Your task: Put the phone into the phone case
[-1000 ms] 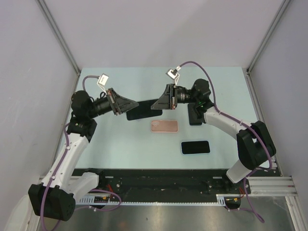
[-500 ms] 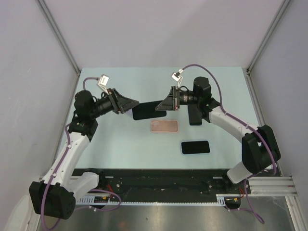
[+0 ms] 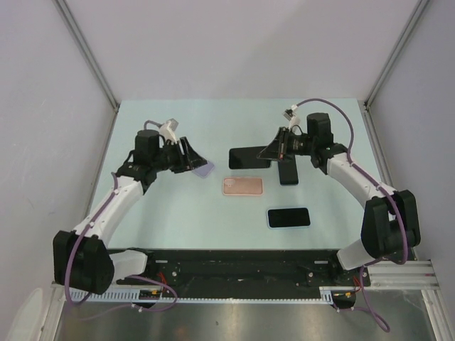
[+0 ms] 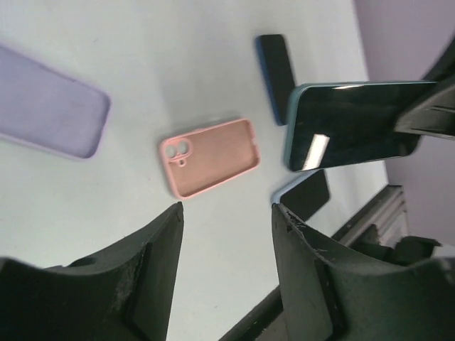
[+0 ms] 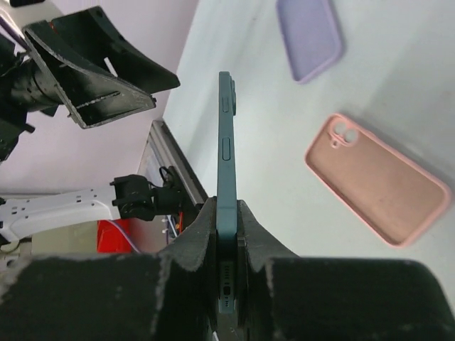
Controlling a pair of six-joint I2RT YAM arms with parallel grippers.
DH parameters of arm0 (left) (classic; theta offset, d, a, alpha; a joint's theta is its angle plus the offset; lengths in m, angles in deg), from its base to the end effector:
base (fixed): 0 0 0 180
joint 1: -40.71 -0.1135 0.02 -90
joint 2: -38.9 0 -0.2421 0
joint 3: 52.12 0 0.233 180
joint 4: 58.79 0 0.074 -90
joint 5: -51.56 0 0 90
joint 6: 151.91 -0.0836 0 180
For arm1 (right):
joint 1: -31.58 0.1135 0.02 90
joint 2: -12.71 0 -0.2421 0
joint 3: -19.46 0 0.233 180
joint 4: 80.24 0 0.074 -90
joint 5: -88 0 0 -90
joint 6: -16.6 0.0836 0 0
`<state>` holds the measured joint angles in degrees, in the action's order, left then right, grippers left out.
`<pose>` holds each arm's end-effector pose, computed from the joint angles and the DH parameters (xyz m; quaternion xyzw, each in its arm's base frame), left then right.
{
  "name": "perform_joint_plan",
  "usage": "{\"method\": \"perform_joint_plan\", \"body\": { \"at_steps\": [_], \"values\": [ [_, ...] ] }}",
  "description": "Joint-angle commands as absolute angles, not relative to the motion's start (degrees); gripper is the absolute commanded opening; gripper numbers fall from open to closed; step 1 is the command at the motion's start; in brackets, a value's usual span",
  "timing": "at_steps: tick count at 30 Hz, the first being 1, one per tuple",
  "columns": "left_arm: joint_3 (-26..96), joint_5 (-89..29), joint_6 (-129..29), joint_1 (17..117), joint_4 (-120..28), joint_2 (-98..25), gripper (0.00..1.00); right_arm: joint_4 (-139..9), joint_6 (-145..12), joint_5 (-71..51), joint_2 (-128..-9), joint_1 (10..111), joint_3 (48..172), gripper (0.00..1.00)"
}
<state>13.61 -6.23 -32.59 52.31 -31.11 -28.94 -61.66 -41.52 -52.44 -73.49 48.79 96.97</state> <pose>0.2723 -0.1014 0.2572 0.0095 0.8427 -0.3933 0.3676 0.3128 0.1643 0.2616 -0.1213 0.7945 0.5266 0.2772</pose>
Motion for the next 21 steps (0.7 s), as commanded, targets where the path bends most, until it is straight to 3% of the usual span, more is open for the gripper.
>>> {"method": "perform_joint_plan", "body": {
  "at_steps": [1, 9, 21],
  "values": [
    [17.8, -15.9, -38.4, 55.7, -24.3, -32.7, 0.57, -58.1, -43.7, -52.3, -71.3, 44.0, 95.4, 0.00],
    [24.2, -26.3, -42.0, 63.5, -19.6, -45.6, 0.58, -54.2, -45.4, -53.3, -70.8, 36.4, 91.5, 0.00],
    [34.7, -31.4, -43.6, 70.3, -17.6, -64.5, 0.55, -50.9, -49.0, -55.7, -71.1, 29.8, 88.8, 0.00]
  ]
}}
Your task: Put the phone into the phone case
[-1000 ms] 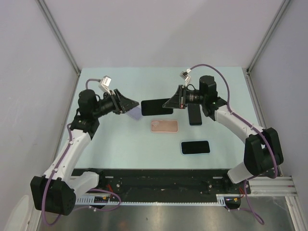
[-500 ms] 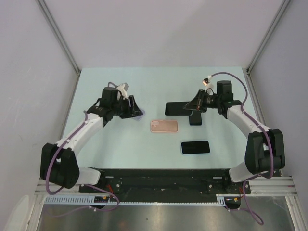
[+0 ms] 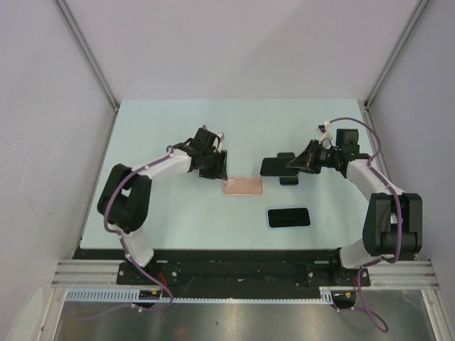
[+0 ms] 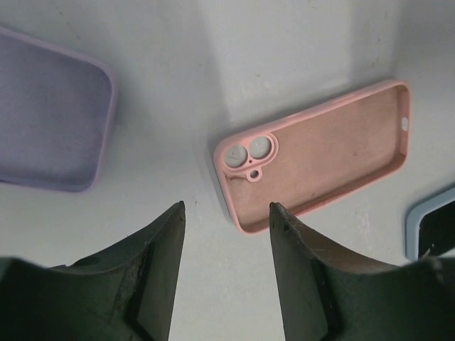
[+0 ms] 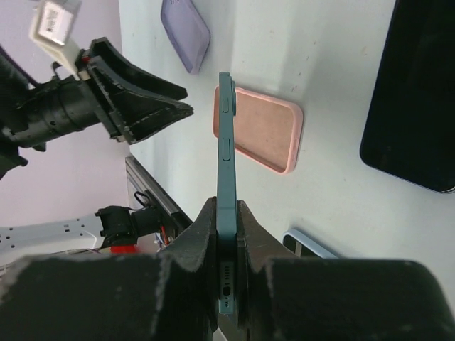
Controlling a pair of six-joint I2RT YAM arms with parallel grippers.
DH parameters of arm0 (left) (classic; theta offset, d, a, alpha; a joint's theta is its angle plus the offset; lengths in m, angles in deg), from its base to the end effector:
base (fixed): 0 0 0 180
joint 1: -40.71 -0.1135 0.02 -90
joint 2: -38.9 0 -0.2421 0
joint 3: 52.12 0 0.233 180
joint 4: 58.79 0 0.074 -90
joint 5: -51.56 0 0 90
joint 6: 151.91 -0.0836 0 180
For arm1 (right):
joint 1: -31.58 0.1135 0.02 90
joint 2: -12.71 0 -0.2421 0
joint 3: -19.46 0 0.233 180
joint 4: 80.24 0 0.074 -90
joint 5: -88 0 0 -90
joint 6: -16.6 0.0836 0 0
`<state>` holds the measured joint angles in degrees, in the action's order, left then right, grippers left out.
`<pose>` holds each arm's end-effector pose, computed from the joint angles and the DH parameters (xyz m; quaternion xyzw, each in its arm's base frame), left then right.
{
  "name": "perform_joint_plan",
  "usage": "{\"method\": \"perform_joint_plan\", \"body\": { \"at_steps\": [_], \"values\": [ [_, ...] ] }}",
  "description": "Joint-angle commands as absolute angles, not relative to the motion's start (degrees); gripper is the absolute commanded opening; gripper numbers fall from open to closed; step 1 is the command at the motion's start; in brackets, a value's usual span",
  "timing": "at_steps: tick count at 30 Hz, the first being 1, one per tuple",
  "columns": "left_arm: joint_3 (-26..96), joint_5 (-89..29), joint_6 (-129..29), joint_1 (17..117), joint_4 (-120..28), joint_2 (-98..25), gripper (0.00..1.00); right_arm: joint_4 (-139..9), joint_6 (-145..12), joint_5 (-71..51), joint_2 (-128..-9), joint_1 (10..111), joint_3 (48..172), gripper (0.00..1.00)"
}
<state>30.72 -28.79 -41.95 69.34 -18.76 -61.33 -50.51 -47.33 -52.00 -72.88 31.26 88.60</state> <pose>0.3177 -0.1894 0.1503 0.0958 0.9519 -0.1886 0.2215 0.3136 0.0623 0.1967 0.0384 0.8546 0.4576 0.2423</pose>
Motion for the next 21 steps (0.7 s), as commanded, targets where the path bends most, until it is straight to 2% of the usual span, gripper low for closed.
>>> {"method": "perform_joint_plan", "body": {
  "at_steps": [1, 5, 11, 13, 17, 21],
  "values": [
    [35.1, -31.3, -43.7, 70.4, -17.7, -65.2, 0.55, -51.2, -49.1, -56.1, -71.4, 29.7, 88.7, 0.00],
    [36.6, -31.2, -44.5, 70.7, -17.3, -68.8, 0.52, -52.6, -48.7, -57.4, -72.5, 29.6, 88.7, 0.00],
    [36.8, -30.8, -44.7, 70.9, -17.4, -71.4, 0.39, -54.2, -47.8, -58.5, -73.6, 29.6, 88.7, 0.00],
    [36.9, -31.1, -44.3, 70.9, -17.4, -72.2, 0.30, -54.4, -47.7, -58.7, -73.9, 29.6, 88.7, 0.00],
    [37.2, -30.8, -43.9, 71.4, -17.5, -73.0, 0.20, -55.2, -47.1, -59.0, -74.3, 29.6, 88.7, 0.00],
    [35.9, -31.4, -42.8, 71.4, -17.5, -71.5, 0.00, -55.8, -46.7, -59.2, -74.2, 29.8, 88.7, 0.00]
  ]
}}
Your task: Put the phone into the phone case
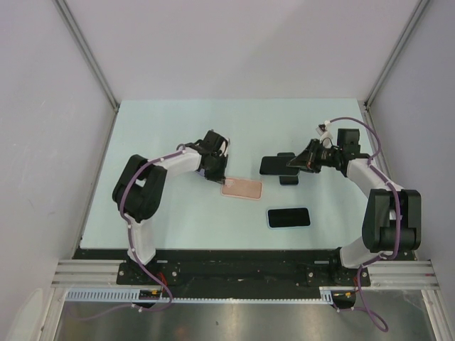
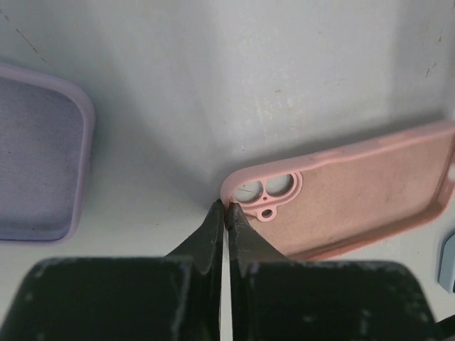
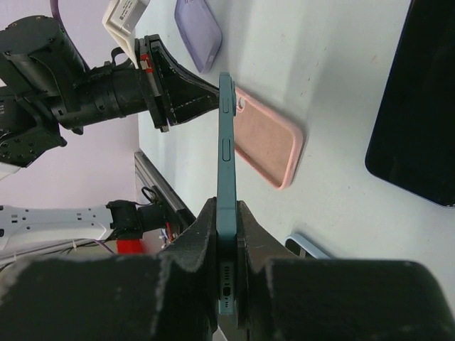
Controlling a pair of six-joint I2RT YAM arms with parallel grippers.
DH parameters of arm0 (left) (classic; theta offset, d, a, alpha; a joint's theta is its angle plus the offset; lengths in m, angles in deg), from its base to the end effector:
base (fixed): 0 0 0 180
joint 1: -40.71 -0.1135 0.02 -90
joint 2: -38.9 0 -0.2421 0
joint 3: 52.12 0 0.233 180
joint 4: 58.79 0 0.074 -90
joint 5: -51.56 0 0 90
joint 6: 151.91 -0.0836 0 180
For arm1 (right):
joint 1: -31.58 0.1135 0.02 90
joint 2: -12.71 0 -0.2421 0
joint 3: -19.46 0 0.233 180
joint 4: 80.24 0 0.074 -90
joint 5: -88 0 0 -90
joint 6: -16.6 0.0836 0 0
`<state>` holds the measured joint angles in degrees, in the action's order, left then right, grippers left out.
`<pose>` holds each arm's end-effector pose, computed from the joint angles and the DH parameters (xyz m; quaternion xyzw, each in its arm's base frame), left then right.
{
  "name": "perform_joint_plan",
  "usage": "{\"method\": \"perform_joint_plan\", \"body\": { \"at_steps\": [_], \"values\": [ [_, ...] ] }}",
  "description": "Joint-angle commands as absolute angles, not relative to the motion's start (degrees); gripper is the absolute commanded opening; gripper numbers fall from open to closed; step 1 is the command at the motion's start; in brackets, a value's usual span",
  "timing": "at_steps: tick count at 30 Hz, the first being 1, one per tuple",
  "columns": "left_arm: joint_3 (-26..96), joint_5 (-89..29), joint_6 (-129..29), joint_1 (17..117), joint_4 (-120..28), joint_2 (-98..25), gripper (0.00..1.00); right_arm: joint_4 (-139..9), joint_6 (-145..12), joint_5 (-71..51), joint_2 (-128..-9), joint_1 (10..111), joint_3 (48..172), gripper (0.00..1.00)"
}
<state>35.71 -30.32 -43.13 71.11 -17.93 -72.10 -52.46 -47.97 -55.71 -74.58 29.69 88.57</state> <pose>0.3301 -0.2073 0.1069 0.1142 0.9654 -0.1560 0.1751 0.3178 0.0569 0.1939 0.0307 0.8437 0.4782 0.2420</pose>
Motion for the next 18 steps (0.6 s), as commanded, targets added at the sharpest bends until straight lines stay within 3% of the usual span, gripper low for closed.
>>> {"method": "perform_joint_plan", "body": {
  "at_steps": [1, 18],
  "values": [
    [34.8, -32.5, -42.2, 71.4, -17.4, -70.3, 0.00, -55.8, -46.5, -59.2, -74.1, 29.9, 88.7, 0.00],
    [15.5, -40.1, -27.8, 71.4, -17.5, -51.8, 0.00, -64.7, -40.5, -59.0, -79.0, 37.1, 88.7, 0.00]
  ]
}}
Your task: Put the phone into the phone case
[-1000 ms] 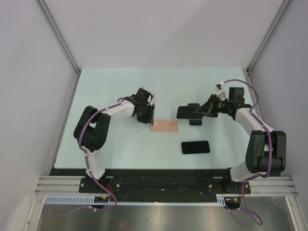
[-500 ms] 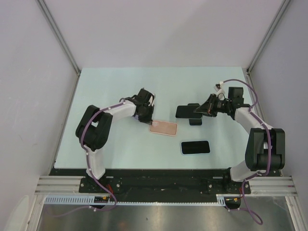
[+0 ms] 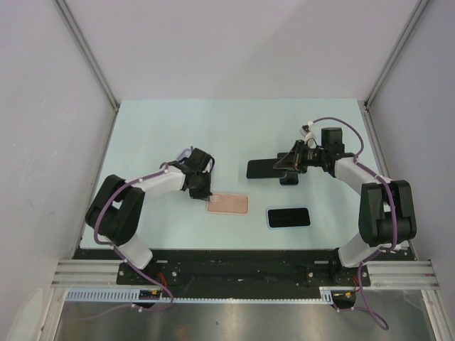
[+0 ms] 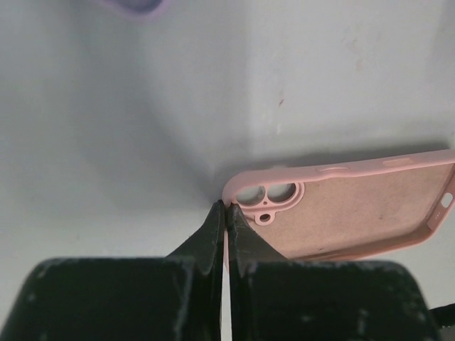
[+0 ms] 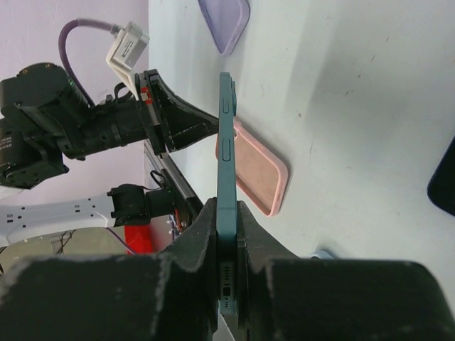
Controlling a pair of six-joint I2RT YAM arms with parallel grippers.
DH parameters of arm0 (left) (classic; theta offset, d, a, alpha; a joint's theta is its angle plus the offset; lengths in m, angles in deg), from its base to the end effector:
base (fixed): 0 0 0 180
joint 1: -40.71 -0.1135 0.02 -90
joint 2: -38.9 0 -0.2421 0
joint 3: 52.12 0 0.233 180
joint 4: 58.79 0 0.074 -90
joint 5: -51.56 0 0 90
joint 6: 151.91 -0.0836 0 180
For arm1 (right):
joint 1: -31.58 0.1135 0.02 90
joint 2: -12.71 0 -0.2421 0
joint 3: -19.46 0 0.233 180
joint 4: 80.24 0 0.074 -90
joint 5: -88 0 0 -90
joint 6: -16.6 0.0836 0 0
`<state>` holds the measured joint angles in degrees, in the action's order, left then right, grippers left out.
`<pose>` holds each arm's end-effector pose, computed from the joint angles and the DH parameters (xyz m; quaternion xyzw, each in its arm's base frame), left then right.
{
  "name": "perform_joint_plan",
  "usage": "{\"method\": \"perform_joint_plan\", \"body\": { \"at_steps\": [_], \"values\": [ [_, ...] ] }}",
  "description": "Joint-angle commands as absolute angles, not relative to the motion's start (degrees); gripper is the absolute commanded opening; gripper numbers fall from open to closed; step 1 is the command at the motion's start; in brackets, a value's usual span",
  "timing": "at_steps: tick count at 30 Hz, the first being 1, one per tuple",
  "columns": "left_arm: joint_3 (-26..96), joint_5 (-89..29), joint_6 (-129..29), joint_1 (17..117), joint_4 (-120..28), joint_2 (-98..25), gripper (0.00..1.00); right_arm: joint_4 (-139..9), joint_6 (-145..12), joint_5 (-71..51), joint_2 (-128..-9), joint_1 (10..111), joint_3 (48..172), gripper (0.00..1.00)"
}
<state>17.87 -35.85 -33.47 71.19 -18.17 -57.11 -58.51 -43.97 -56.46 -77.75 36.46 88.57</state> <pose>0.2714 -0.1641 0.1075 0.0220 0.9788 -0.1188 0.1653 0.3215 0.0957 0.1870 -0.0046 0.8358 0.5055 0.2144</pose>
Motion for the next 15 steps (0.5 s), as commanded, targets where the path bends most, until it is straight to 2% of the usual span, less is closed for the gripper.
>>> {"method": "perform_joint_plan", "body": {
  "at_steps": [1, 7, 8, 10, 11, 13, 14, 15],
  "values": [
    [14.8, -40.2, -27.4, 71.4, -17.6, -50.8, 0.00, -64.8, -40.3, -59.0, -79.1, 37.6, 88.7, 0.00],
    [13.3, -40.1, -25.5, 71.7, -17.6, -49.9, 0.00, -66.8, -39.6, -58.9, -80.0, 38.4, 88.7, 0.00],
    [13.1, -40.3, -25.3, 71.9, -17.8, -49.5, 0.04, -66.7, -39.6, -58.9, -80.0, 38.5, 88.7, 0.00],
    [13.0, -40.5, -25.7, 72.3, -18.2, -48.3, 0.18, -66.6, -39.7, -58.6, -79.9, 38.5, 88.7, 0.00],
    [13.2, -40.5, -26.0, 72.2, -18.3, -48.1, 0.39, -66.6, -39.8, -58.6, -79.8, 38.4, 88.7, 0.00],
    [13.8, -40.8, -26.9, 72.2, -18.4, -47.1, 0.53, -66.6, -39.8, -58.5, -79.8, 38.3, 88.7, 0.00],
    [14.0, -41.1, -27.1, 72.2, -18.4, -46.6, 0.64, -66.6, -39.7, -58.7, -79.8, 38.1, 88.7, 0.00],
    [14.3, -41.1, -27.7, 72.2, -18.6, -46.3, 0.68, -66.9, -39.7, -58.8, -79.7, 38.2, 88.7, 0.00]
  ]
}}
